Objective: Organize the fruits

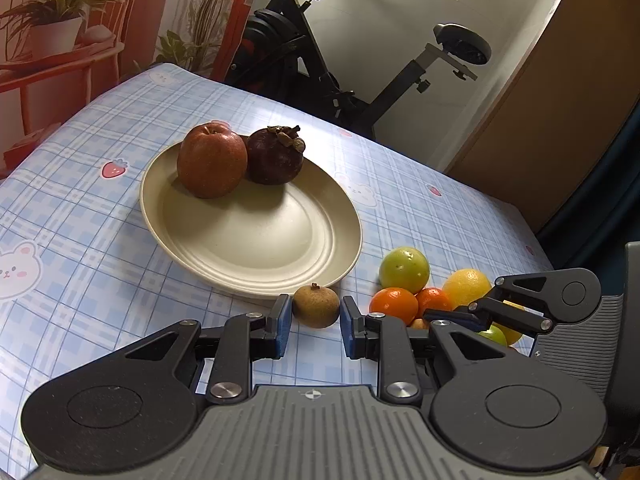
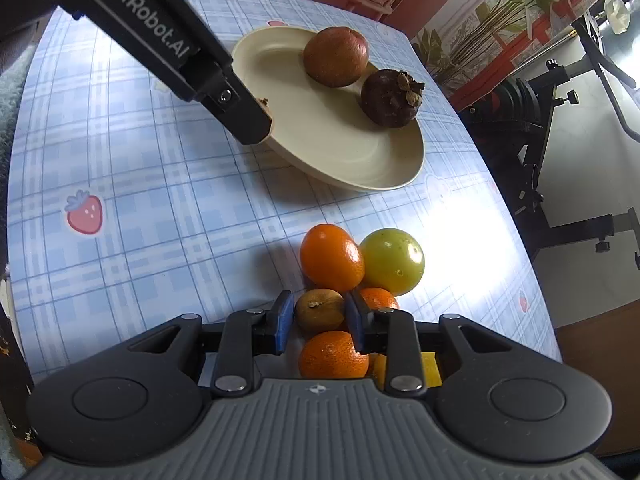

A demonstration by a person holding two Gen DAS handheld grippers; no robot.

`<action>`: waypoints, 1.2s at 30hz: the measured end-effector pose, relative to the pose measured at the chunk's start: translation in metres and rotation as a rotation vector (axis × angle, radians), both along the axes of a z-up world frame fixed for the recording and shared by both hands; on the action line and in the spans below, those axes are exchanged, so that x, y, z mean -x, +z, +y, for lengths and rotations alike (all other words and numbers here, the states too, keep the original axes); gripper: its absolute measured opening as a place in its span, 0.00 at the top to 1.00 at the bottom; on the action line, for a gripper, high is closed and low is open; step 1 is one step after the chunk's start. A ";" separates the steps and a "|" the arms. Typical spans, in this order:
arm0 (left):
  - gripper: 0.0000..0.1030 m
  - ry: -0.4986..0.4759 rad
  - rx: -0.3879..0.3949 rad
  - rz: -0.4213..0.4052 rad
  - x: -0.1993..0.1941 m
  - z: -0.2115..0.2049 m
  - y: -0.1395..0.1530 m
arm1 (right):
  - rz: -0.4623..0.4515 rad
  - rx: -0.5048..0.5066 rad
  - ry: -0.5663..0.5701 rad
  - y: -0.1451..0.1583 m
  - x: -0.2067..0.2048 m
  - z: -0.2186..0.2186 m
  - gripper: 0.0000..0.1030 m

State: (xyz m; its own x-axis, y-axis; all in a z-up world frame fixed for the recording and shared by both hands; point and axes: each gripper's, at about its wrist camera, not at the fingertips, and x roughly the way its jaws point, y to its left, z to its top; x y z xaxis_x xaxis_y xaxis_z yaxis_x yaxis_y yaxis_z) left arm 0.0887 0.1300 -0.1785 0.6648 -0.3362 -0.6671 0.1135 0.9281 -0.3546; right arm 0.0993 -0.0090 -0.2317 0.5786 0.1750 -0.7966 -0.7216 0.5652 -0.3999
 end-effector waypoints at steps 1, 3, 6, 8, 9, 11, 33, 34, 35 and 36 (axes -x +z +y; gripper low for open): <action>0.73 0.001 -0.001 0.000 0.000 0.000 0.000 | 0.007 -0.025 -0.015 0.002 -0.001 -0.002 0.70; 0.73 0.002 -0.003 0.002 0.000 -0.001 0.000 | 0.029 -0.085 -0.052 0.009 -0.002 -0.008 0.70; 0.73 0.003 -0.007 0.004 -0.001 -0.002 0.000 | 0.075 -0.193 -0.122 0.019 -0.009 -0.019 0.70; 0.73 0.005 -0.009 0.006 -0.001 -0.003 0.000 | 0.101 -0.272 -0.165 0.026 -0.015 -0.028 0.70; 0.73 0.007 -0.010 0.006 -0.001 -0.003 0.000 | 0.114 -0.314 -0.187 0.031 -0.018 -0.033 0.70; 0.73 0.013 -0.011 0.006 -0.002 -0.001 0.001 | 0.129 -0.384 -0.216 0.039 -0.022 -0.039 0.70; 0.73 0.087 -0.283 -0.030 -0.076 0.028 0.015 | 0.069 -0.557 -0.200 0.048 -0.121 -0.001 0.70; 0.73 0.085 -0.296 -0.024 -0.079 0.028 0.012 | 0.072 -0.543 -0.189 0.046 -0.124 0.004 0.70; 0.73 0.083 -0.304 -0.018 -0.081 0.028 0.010 | 0.074 -0.528 -0.178 0.042 -0.127 0.009 0.70; 0.73 0.082 -0.306 -0.011 -0.083 0.028 0.008 | 0.075 -0.514 -0.170 0.039 -0.130 0.012 0.70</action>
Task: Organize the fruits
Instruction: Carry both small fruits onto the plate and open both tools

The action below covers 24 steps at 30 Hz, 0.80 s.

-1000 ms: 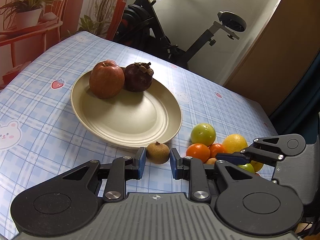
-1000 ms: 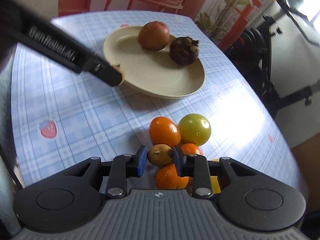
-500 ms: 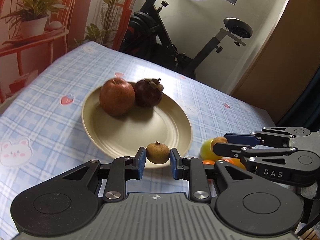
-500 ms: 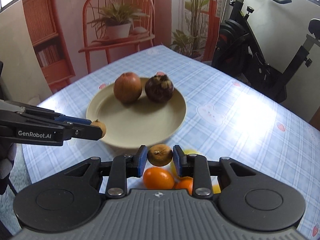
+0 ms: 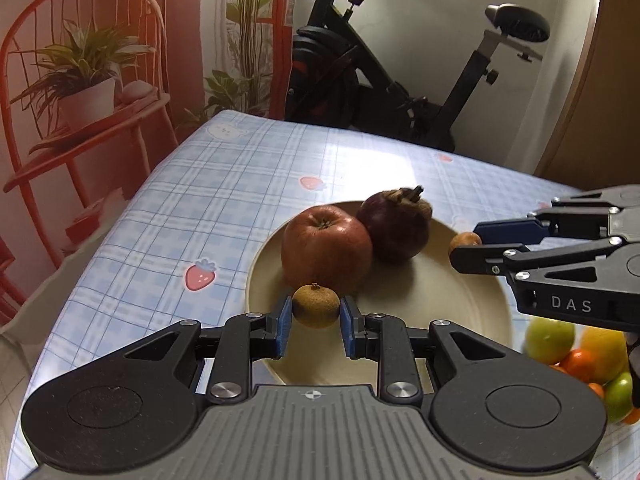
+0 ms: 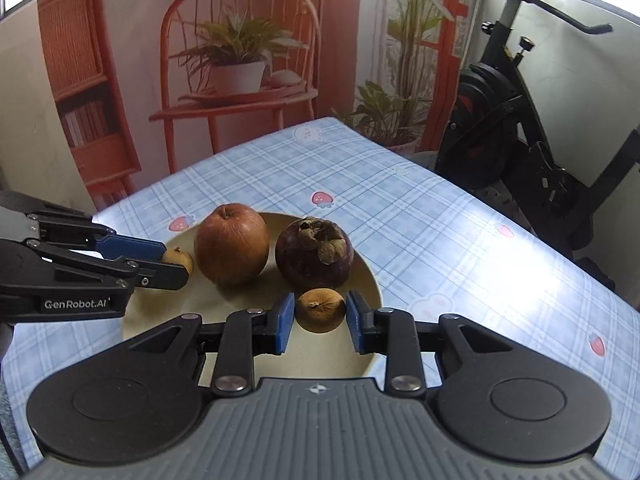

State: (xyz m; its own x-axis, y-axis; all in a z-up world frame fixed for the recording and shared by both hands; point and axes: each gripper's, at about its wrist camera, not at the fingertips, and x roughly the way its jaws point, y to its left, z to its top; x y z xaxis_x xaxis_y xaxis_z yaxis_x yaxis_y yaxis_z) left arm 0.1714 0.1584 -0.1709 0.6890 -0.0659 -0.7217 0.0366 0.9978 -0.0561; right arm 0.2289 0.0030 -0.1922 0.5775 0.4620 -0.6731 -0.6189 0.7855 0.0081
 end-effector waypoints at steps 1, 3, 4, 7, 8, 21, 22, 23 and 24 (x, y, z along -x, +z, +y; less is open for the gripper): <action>0.73 0.000 0.001 0.008 -0.001 0.001 -0.002 | -0.001 0.015 0.006 -0.003 -0.003 0.003 0.70; 0.73 -0.004 0.002 0.015 -0.004 0.001 -0.004 | -0.001 0.045 0.014 -0.010 -0.009 0.009 0.70; 0.73 -0.004 0.003 0.020 -0.005 0.001 -0.005 | -0.001 0.055 0.017 -0.012 -0.011 0.011 0.70; 0.73 0.000 -0.001 0.022 -0.007 0.002 -0.006 | -0.004 0.078 0.020 -0.020 -0.017 0.015 0.70; 0.73 0.001 -0.005 0.023 -0.008 0.002 -0.006 | -0.002 0.086 0.021 -0.022 -0.019 0.016 0.70; 0.70 0.037 -0.011 0.018 -0.015 0.005 -0.010 | 0.014 0.065 -0.016 -0.026 -0.025 0.012 0.66; 0.67 0.042 -0.003 0.020 -0.016 0.006 -0.010 | 0.014 0.059 -0.020 -0.025 -0.024 0.011 0.64; 0.61 0.043 0.003 0.018 -0.015 0.006 -0.008 | 0.012 0.049 -0.023 -0.022 -0.022 0.008 0.64; 0.57 0.047 0.006 0.015 -0.014 0.006 -0.005 | 0.008 0.036 -0.025 -0.019 -0.020 0.006 0.63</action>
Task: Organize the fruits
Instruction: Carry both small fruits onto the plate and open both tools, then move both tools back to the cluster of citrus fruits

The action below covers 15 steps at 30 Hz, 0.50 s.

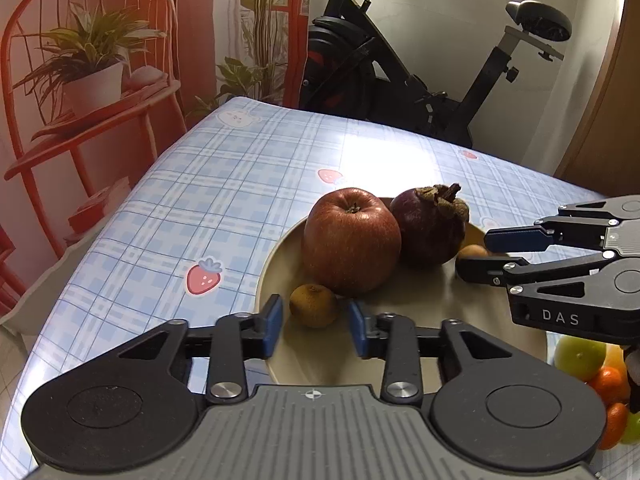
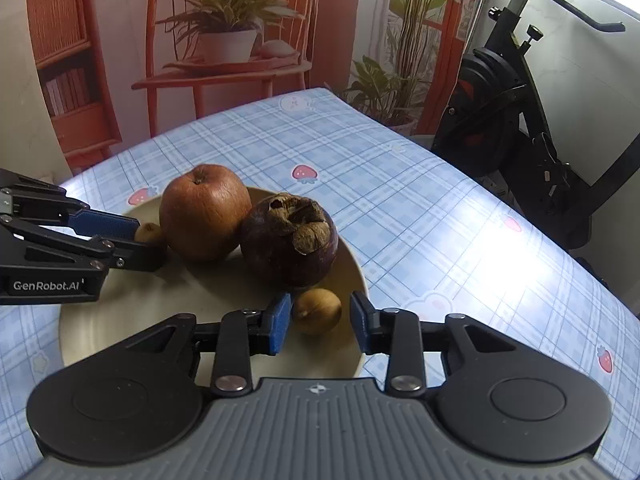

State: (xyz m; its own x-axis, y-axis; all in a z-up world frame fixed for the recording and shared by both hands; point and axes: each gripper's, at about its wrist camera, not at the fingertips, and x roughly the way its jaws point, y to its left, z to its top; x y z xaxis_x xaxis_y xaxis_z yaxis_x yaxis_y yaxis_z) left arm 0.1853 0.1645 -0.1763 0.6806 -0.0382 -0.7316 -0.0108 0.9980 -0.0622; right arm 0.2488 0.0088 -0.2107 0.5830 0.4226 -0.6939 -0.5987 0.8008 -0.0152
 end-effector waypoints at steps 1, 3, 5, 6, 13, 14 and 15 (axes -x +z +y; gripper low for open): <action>0.56 0.004 -0.001 -0.004 0.001 -0.001 0.003 | -0.004 -0.015 -0.004 0.004 0.002 -0.003 0.63; 0.55 0.011 -0.007 -0.012 0.004 -0.003 0.008 | -0.012 -0.042 -0.010 0.011 0.008 -0.011 0.63; 0.50 0.014 -0.013 -0.018 0.006 -0.005 0.014 | -0.021 -0.069 -0.021 0.019 0.014 -0.021 0.63; 0.47 0.013 -0.025 -0.026 0.008 -0.008 0.017 | -0.025 -0.086 -0.033 0.022 0.018 -0.027 0.63; 0.47 -0.034 0.003 -0.050 0.016 -0.030 0.035 | -0.024 -0.186 -0.120 0.038 0.042 -0.079 0.63; 0.47 -0.046 0.011 -0.052 0.017 -0.034 0.036 | -0.027 -0.191 -0.141 0.040 0.045 -0.088 0.63; 0.47 -0.058 0.019 -0.053 0.018 -0.038 0.038 | -0.031 -0.195 -0.161 0.041 0.048 -0.096 0.63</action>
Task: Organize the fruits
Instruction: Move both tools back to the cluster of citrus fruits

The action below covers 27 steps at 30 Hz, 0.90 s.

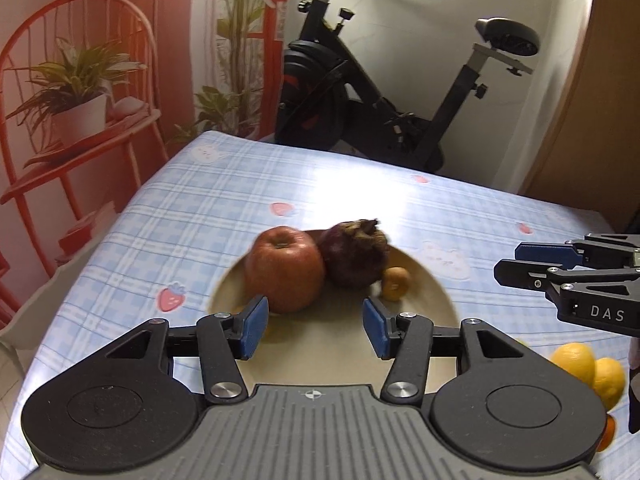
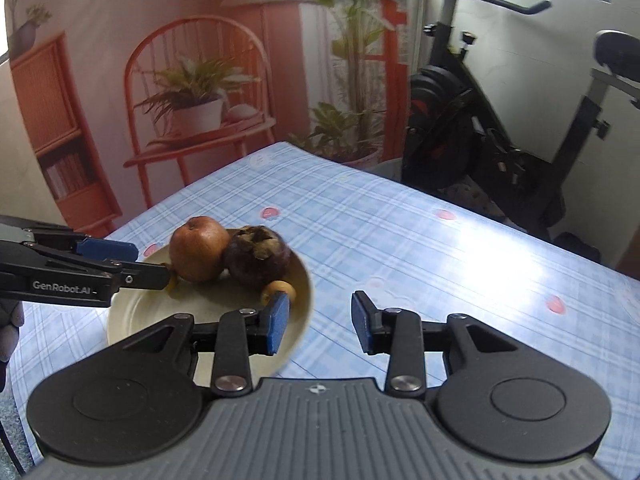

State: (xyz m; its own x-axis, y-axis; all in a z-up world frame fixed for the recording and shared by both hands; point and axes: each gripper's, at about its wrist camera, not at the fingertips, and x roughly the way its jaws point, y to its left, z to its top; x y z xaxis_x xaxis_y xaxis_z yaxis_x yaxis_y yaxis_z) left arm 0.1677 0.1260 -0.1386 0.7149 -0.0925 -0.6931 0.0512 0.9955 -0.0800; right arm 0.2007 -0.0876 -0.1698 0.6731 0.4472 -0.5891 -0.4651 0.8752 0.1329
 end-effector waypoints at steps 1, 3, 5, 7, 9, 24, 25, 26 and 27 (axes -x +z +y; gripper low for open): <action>0.47 -0.013 0.008 0.001 0.001 -0.005 0.001 | -0.002 -0.005 -0.018 0.001 0.003 -0.008 0.63; 0.47 -0.036 0.026 0.003 0.003 -0.016 0.002 | 0.005 -0.018 -0.052 0.001 0.010 -0.024 0.63; 0.47 -0.066 0.039 0.006 0.005 -0.028 0.003 | 0.016 -0.030 -0.078 0.001 0.016 -0.040 0.63; 0.47 -0.095 0.048 0.009 0.006 -0.040 0.002 | 0.019 -0.032 -0.100 0.000 0.024 -0.054 0.63; 0.47 -0.124 0.061 0.018 0.008 -0.052 0.002 | 0.023 -0.034 -0.119 -0.003 0.032 -0.065 0.63; 0.49 -0.229 0.141 0.110 0.003 -0.090 -0.013 | 0.033 0.002 -0.083 -0.019 0.088 -0.088 0.48; 0.49 -0.231 0.146 0.110 0.002 -0.091 -0.011 | 0.033 -0.011 -0.092 -0.019 0.091 -0.092 0.48; 0.49 -0.236 0.150 0.112 0.001 -0.093 -0.010 | 0.032 -0.021 -0.099 -0.018 0.093 -0.097 0.48; 0.49 -0.246 0.152 0.114 0.001 -0.097 -0.009 | 0.031 -0.025 -0.107 -0.017 0.097 -0.103 0.48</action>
